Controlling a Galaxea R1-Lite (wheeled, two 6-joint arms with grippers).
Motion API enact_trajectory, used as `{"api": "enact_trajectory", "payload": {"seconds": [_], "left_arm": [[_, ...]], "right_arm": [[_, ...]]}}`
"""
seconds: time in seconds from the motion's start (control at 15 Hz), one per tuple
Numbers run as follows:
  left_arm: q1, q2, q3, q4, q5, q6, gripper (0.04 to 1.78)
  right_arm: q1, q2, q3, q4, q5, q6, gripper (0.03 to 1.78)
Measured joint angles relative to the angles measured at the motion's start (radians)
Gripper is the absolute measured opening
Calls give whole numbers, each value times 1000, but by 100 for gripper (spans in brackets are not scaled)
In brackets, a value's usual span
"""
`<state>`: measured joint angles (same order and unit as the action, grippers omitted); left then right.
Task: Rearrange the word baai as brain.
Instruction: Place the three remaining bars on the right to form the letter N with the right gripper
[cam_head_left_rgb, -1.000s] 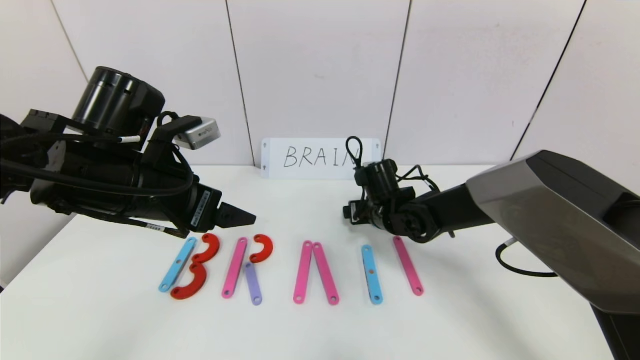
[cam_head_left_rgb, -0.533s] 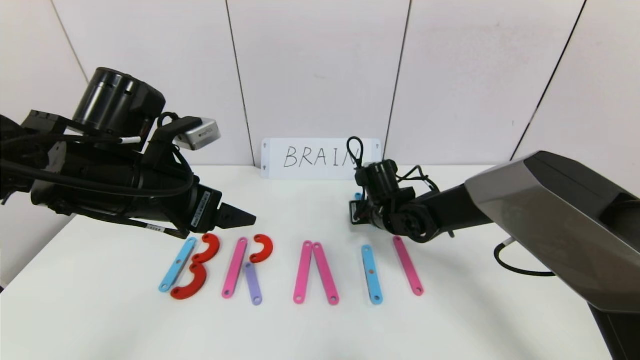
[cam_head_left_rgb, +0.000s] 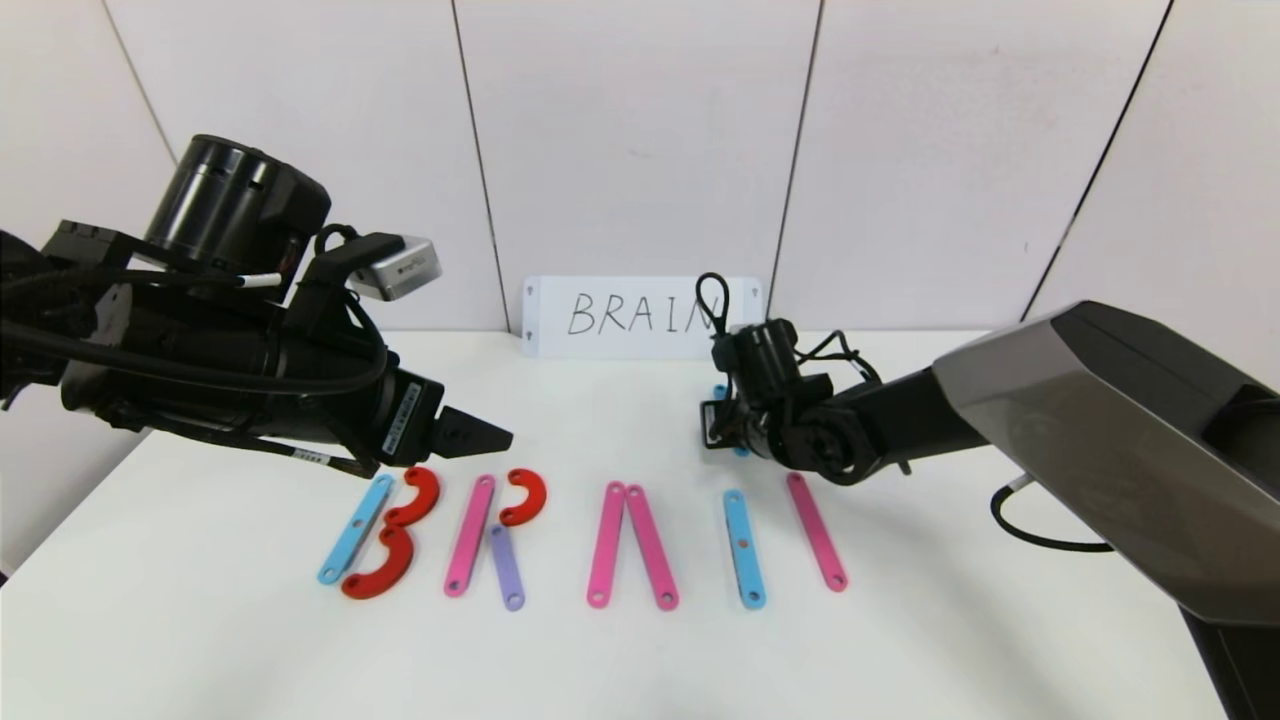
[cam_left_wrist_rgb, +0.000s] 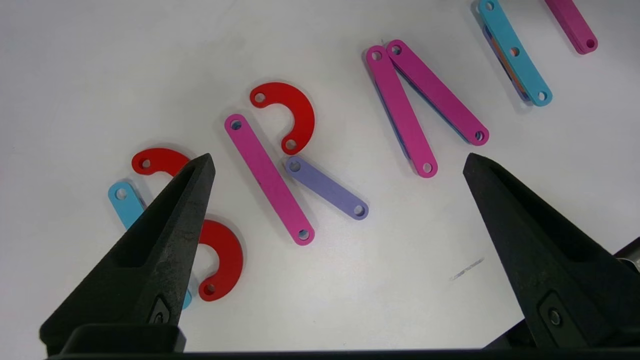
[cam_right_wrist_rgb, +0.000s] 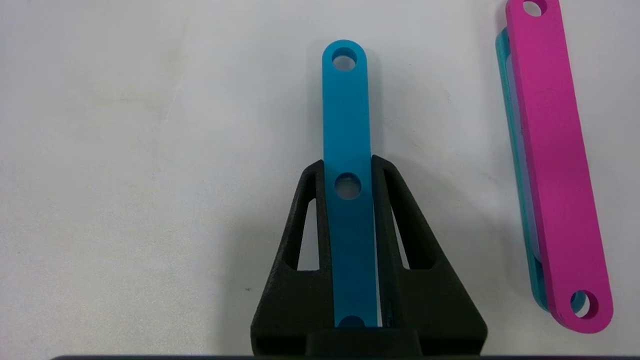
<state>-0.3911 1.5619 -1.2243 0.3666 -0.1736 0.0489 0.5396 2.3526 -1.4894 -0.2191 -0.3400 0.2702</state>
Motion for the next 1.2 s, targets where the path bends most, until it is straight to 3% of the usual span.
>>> {"api": "enact_trajectory", "payload": {"seconds": [0.2,0.4,0.67,0.93,1.07,1.2], "left_arm": [[0,-1,0,-1,0,0,174],[0,-4,-2,0,2,-2,174],[3,-13,-2,-1,2,-2,174],[3,-13,-1,0,3,-1,174],[3,-14,0,0,3,-2,174],[3,-15,0,0,3,-1,174]], "right_arm": [[-5,-34,22,2,5,-8,27],[-14,-106,97,-3,52,-23,27],[-51,-257,265,-17,186,-86,27],[-107,-447,483,-23,336,-208,27],[-137,-516,585,-46,389,-261,27],[-164,-559,681,-106,411,-302,27]]}}
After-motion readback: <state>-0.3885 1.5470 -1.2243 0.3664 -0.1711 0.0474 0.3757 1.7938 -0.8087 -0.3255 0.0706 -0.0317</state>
